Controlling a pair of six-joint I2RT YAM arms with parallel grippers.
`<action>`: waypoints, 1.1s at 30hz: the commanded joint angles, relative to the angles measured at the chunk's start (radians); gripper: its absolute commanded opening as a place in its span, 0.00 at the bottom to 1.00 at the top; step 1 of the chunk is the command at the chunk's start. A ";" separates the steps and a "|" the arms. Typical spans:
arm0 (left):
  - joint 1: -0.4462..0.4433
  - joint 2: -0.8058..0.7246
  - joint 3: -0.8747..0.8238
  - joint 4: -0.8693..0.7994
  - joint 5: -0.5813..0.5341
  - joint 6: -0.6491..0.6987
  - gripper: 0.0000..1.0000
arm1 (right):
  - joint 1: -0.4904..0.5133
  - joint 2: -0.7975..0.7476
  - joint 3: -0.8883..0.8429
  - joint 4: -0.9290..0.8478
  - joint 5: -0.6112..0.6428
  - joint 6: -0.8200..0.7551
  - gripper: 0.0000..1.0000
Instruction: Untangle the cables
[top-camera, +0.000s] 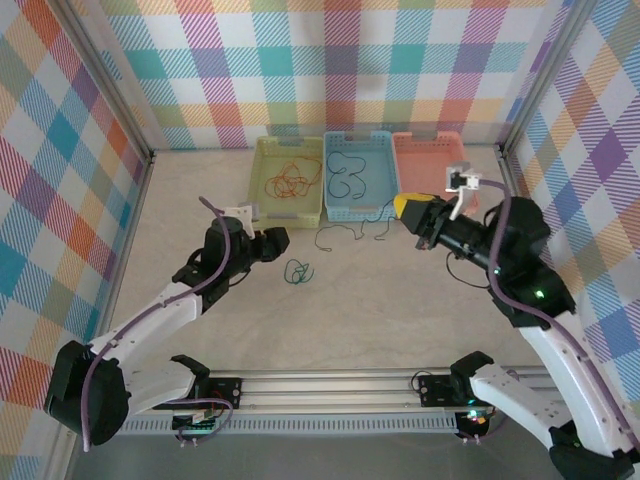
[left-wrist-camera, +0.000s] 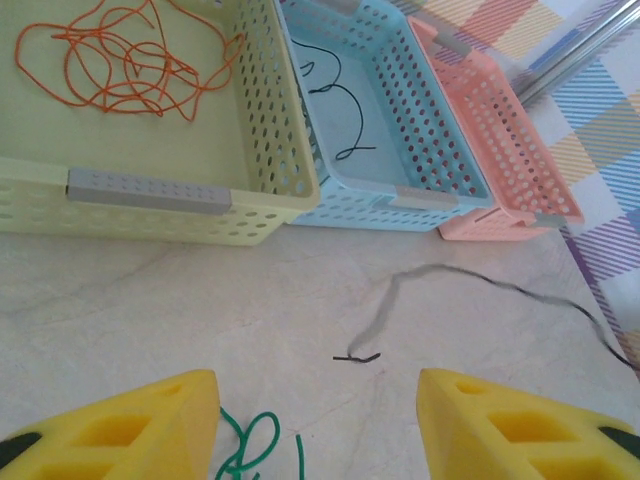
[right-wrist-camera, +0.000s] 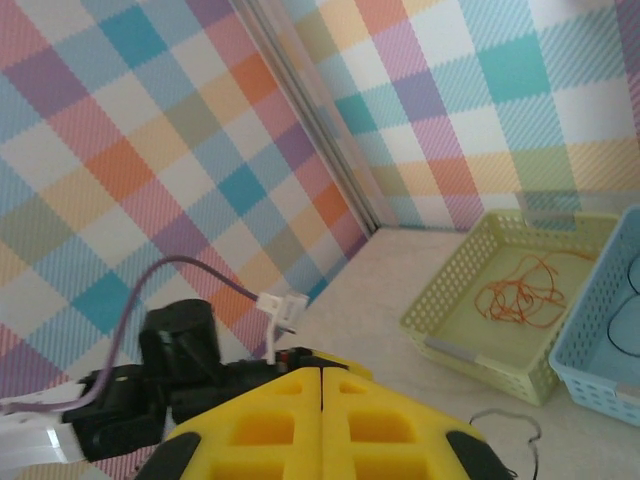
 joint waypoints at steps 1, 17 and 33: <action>0.006 -0.039 -0.004 -0.039 0.034 -0.010 0.56 | -0.003 0.040 -0.030 0.063 0.018 -0.001 0.00; 0.006 -0.143 -0.041 -0.136 0.063 -0.032 0.59 | -0.051 0.187 0.119 0.090 0.065 -0.055 0.00; 0.006 -0.138 -0.062 -0.131 0.048 -0.019 0.60 | -0.121 0.589 0.583 0.412 0.183 -0.151 0.00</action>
